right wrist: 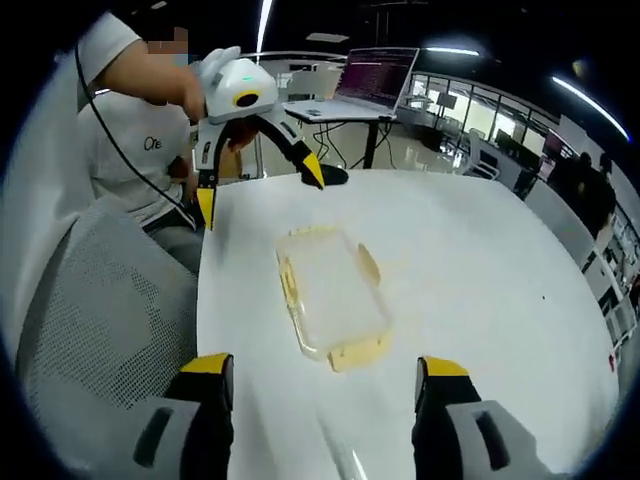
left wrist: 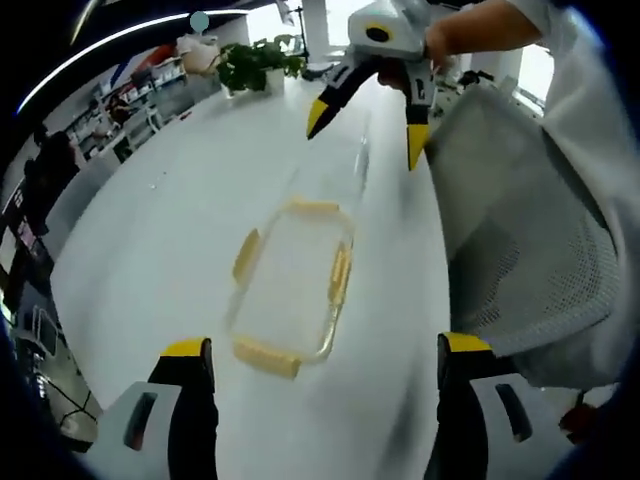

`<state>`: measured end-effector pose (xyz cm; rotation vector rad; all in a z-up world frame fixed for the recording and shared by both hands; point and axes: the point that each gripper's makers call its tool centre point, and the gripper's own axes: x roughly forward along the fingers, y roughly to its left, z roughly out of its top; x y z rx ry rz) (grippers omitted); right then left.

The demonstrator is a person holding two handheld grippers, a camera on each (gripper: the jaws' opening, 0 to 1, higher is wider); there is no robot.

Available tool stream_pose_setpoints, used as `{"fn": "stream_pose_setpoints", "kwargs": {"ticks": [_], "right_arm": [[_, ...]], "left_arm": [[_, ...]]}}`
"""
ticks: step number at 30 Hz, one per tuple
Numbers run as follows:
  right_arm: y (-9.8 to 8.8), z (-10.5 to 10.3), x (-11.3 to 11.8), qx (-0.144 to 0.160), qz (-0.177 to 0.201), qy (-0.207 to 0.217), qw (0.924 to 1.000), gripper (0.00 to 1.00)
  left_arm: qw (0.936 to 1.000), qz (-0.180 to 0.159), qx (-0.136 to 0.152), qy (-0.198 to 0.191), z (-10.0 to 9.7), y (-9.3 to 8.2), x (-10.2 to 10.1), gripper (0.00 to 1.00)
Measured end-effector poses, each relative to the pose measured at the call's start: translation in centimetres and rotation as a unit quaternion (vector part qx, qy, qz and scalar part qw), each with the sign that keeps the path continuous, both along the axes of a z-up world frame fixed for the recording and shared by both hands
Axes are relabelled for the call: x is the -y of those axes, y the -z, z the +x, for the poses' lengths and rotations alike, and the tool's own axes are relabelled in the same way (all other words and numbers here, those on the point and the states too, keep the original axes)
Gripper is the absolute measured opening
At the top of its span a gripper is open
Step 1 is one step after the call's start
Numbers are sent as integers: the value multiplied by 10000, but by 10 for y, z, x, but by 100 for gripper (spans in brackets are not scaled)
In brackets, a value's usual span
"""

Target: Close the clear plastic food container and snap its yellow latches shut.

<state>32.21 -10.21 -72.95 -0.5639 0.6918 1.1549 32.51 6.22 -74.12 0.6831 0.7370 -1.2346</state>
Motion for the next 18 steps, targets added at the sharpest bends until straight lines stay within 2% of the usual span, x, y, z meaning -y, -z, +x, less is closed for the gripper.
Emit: {"fn": "stream_pose_setpoints", "kwargs": {"ticks": [4,11,15,18], "right_arm": [[7,7,-3,-56,-87,-71,9999,73],[21,15,-5,-74,-288,-290,9991,70],[27,16,-5,-81,-429,-410,9982,69],[29,18,-6,-83,-454,-469,9978,67]], "left_arm": [[9990,374,2,254,5,14,-9,90],[9975,445,-38,539,14,23,-9,86],[9964,537,-128,642,17,30,-11,89],[9954,607,-9,742,23,34,-14,84]]}}
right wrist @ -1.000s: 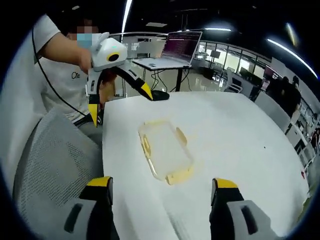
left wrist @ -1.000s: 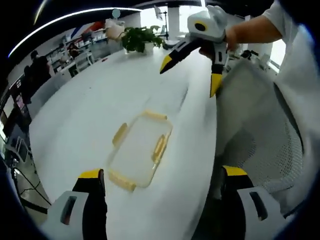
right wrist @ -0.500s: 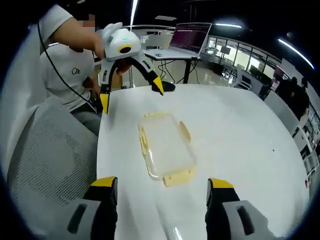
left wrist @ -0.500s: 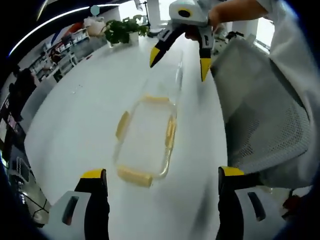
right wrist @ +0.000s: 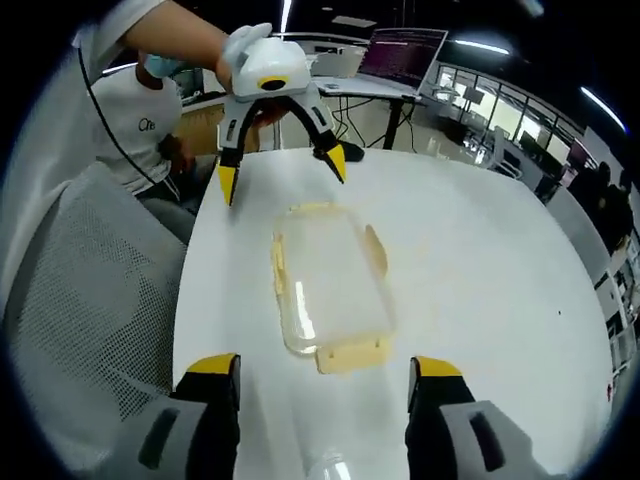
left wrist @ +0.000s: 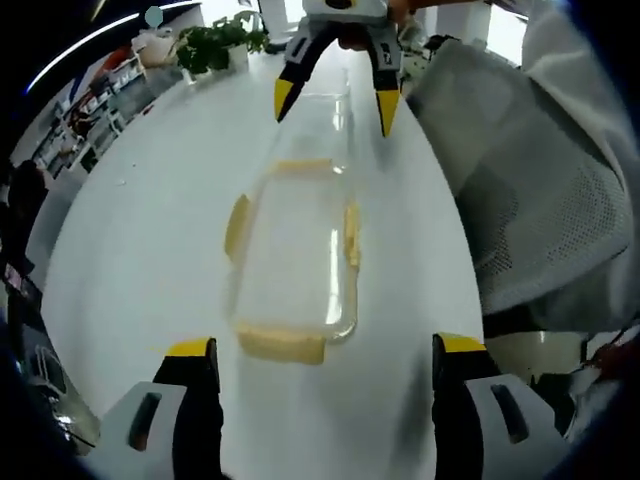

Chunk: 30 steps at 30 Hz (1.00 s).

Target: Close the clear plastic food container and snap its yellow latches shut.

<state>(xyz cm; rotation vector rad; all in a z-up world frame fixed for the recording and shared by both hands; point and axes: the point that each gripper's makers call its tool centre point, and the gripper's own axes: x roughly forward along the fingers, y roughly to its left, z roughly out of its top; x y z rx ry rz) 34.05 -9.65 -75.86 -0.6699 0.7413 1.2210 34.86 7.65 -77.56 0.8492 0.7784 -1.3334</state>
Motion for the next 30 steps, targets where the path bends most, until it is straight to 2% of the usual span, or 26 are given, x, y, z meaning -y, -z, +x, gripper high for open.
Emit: {"fn": "stream_pose_setpoints", "kwargs": {"ticks": [3,8,15,20,30], "right_arm": [[3,4,-1,-17,-49,-28,10000,67],[7,10,-1,21,-189,-174,9997,65],[13,20,-1,13,-294,-219,9993,64],[17,21,-2,-50,-367,-274,9989,61],[28,22,-8,-147,-516,-416,9977,58]], "left_arm": [[9999,-44,-110,-69,3,1,1,85],[9999,-74,-140,-50,7,2,3,80],[9998,54,-177,57,11,11,-1,74],[9997,4,-228,62,15,13,0,67],[9994,121,-248,206,17,21,-2,62]]}}
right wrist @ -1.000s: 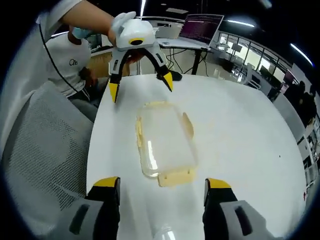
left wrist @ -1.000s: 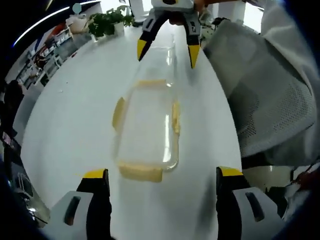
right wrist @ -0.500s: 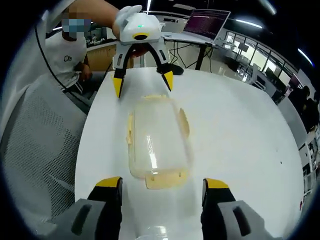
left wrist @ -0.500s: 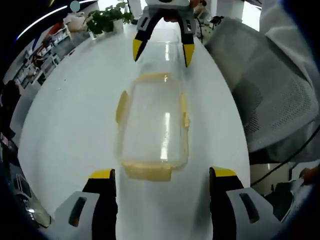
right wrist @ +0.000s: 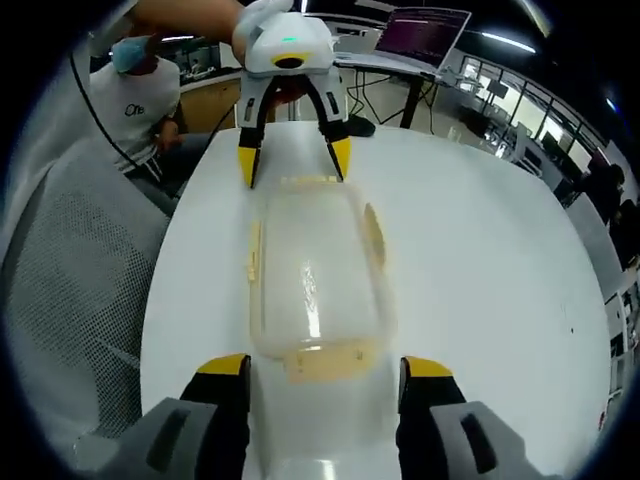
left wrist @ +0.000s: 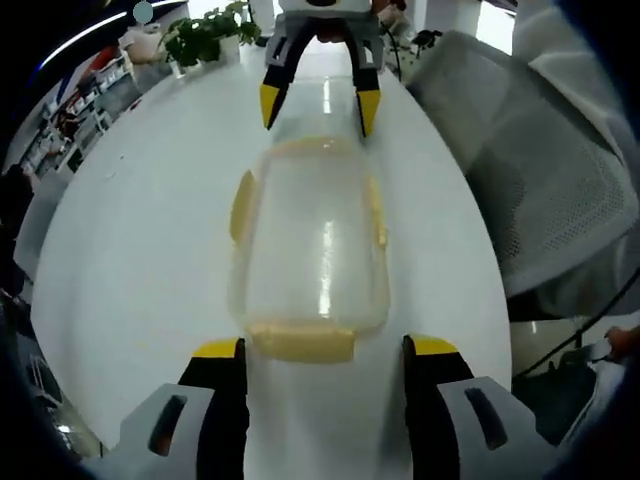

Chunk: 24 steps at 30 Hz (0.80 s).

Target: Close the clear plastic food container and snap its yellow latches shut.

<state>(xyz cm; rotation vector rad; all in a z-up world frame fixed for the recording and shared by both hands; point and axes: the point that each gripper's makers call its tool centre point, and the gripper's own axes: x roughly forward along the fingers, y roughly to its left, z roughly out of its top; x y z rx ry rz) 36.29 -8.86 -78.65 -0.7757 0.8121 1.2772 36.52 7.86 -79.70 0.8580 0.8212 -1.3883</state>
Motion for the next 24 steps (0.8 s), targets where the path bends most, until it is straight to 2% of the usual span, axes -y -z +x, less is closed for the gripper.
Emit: {"fn": "stream_pose_setpoints", "kwargs": {"ticks": [5,8,13,16,18,20,24], "right_arm": [[2,0,-3,-39,6,33,10000,57],[6,-2,-2,-48,-87,-59,9999,56],[11,3,2,-51,-210,-66,9997,53],[14,1,0,-93,-136,-52,9998,51],[18,1,5,-38,-298,-206,9993,51],[18,1,2,-115,-224,-144,9996,50],[18,4,1,-172,-221,-134,9995,48]], "left_arm": [[10000,59,47,12,3,1,0,61],[10000,32,-58,63,0,1,2,55],[9999,69,-66,55,1,4,2,55],[9999,58,-98,68,1,4,2,54],[9999,53,-101,92,1,4,3,53],[9999,40,-105,115,2,4,3,53],[9997,29,-105,200,3,3,3,46]]}}
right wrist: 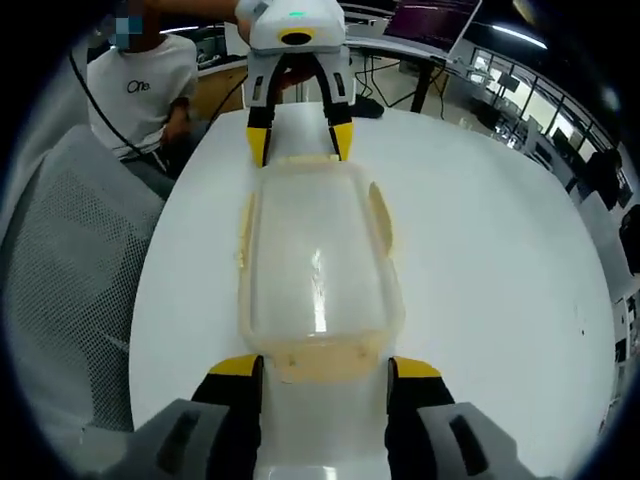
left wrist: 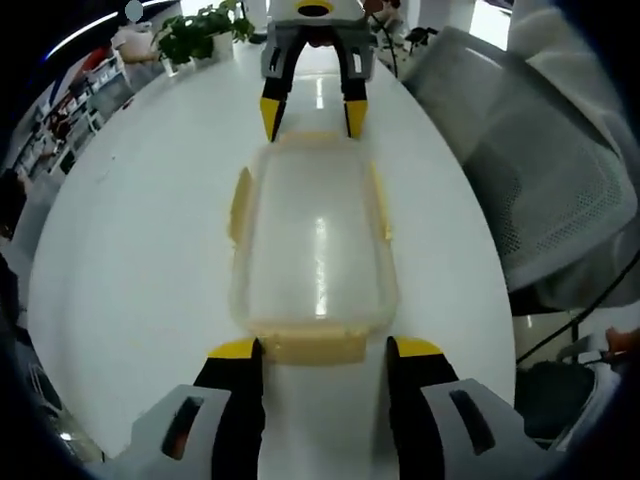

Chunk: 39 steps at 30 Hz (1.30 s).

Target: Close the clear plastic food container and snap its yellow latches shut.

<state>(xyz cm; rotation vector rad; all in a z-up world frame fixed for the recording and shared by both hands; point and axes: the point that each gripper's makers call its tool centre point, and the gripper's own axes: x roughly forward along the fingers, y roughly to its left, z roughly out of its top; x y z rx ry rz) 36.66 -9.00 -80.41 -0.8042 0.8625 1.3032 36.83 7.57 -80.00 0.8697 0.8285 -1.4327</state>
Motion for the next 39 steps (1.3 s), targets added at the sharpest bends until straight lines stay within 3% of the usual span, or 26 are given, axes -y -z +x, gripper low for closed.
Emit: {"fn": "stream_pose_setpoints", "kwargs": {"ticks": [7,11,24,39], "right_arm": [[0,-2,-1,-77,26,-194,9998,46],[-2,-7,-4,-65,-26,-494,9988,39],[1,-7,-4,-109,-356,-420,9984,38],[-8,-17,-8,-116,-242,-427,9987,37]], "left_arm": [[10000,66,24,50,1,0,0,43],[10000,31,47,35,2,0,1,41],[9995,316,59,-12,2,1,3,39],[9989,435,161,-76,-7,-5,-3,37]]}}
